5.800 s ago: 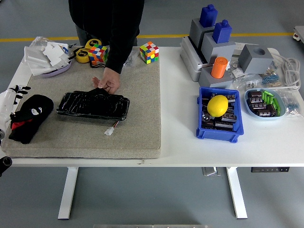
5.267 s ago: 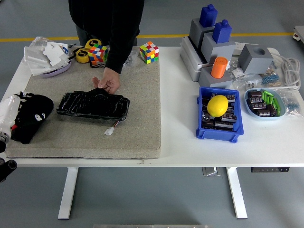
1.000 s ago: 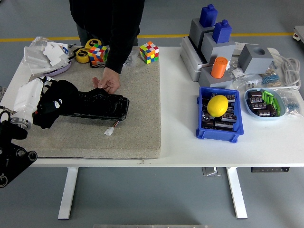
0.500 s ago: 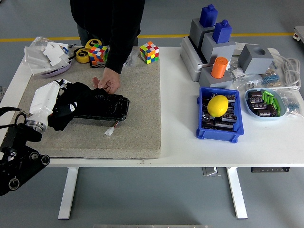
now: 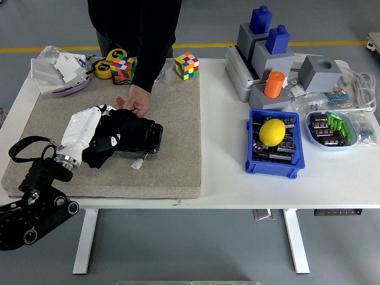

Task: Pick the rag up,wipe the panel,place it on the desk

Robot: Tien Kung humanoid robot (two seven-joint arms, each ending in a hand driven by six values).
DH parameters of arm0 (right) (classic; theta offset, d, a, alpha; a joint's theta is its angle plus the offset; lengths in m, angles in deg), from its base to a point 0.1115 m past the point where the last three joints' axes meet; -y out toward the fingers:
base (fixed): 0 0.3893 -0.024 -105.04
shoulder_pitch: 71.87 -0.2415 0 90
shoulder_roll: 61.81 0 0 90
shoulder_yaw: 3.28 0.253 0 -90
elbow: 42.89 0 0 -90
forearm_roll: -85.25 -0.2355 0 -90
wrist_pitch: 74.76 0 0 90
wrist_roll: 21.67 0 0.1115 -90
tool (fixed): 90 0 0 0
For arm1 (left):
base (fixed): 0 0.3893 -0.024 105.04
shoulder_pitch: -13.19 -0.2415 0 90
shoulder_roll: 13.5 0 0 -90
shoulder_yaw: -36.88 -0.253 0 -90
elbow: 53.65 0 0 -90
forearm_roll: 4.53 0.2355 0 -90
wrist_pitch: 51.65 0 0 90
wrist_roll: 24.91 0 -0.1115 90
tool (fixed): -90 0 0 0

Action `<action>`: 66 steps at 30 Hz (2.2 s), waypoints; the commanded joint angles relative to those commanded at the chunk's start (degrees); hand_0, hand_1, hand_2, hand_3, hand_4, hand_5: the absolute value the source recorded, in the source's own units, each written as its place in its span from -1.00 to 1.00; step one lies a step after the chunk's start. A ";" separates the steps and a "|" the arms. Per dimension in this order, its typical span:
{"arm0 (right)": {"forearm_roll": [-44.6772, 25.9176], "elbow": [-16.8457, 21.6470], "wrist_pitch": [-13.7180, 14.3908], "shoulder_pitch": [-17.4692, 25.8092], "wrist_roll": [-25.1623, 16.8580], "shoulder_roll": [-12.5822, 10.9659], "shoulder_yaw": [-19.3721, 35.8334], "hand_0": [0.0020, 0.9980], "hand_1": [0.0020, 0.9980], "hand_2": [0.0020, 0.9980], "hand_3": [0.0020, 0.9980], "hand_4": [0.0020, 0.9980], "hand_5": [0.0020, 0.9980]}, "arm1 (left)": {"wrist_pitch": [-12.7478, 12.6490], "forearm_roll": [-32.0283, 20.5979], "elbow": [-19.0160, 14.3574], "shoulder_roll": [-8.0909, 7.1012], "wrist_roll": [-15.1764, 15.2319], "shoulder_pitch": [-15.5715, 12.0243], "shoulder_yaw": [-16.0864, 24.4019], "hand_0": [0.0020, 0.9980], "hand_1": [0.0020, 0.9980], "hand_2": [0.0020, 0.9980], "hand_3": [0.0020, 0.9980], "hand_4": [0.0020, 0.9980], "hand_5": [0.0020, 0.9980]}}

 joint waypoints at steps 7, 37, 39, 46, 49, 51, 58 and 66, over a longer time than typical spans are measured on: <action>-0.13 -0.01 -0.14 -0.13 0.13 -0.17 -0.43 0.43 0.23 0.35 0.21 1.00 0.16 | 0.16 0.46 -0.92 0.61 -0.54 1.80 -2.67 -0.63 -0.69 -0.04 0.13 0.11 -1.00; -0.11 0.06 -0.06 -0.13 0.34 -0.25 -0.59 0.43 0.23 0.35 0.21 1.00 0.15 | 0.51 0.87 -1.52 1.24 -1.39 2.54 -3.89 -0.63 -0.70 -0.03 0.14 0.12 -1.00; -0.11 0.03 -0.03 -0.14 0.33 -0.21 -0.45 0.43 0.23 0.35 0.21 1.00 0.15 | 0.57 1.05 -1.36 0.89 -1.44 2.45 -3.64 -0.63 -0.70 -0.03 0.14 0.12 -1.00; -0.13 0.04 -0.06 0.01 0.37 -0.16 -0.27 0.43 0.23 0.35 0.21 1.00 0.15 | 0.65 1.32 -0.66 -0.17 -1.30 1.61 -1.16 -0.64 -0.70 -0.03 0.14 0.12 -1.00; -0.09 0.03 -0.05 0.03 0.40 -0.14 -0.24 0.43 0.23 0.35 0.21 1.00 0.15 | 0.72 1.32 0.04 -0.58 -1.25 1.37 0.04 -0.64 -0.70 -0.03 0.14 0.12 -1.00; -0.07 0.04 -0.08 0.04 0.45 -0.14 -0.22 0.43 0.23 0.35 0.21 1.00 0.15 | 0.75 1.20 0.66 -0.82 -1.14 1.28 0.53 -0.64 -0.70 -0.03 0.14 0.12 -1.00; -0.05 0.06 -0.13 0.05 0.57 -0.18 -0.09 0.43 0.23 0.35 0.21 1.00 0.15 | 0.76 0.99 2.65 -1.58 -0.71 0.71 1.73 -0.64 -0.70 -0.03 0.15 0.12 -1.00; -0.06 0.06 -0.15 0.16 0.71 -0.27 0.02 0.43 0.23 0.35 0.21 1.00 0.16 | 0.61 0.57 5.27 -2.08 -0.07 -0.90 4.46 -0.64 -0.70 -0.03 0.15 0.12 -1.00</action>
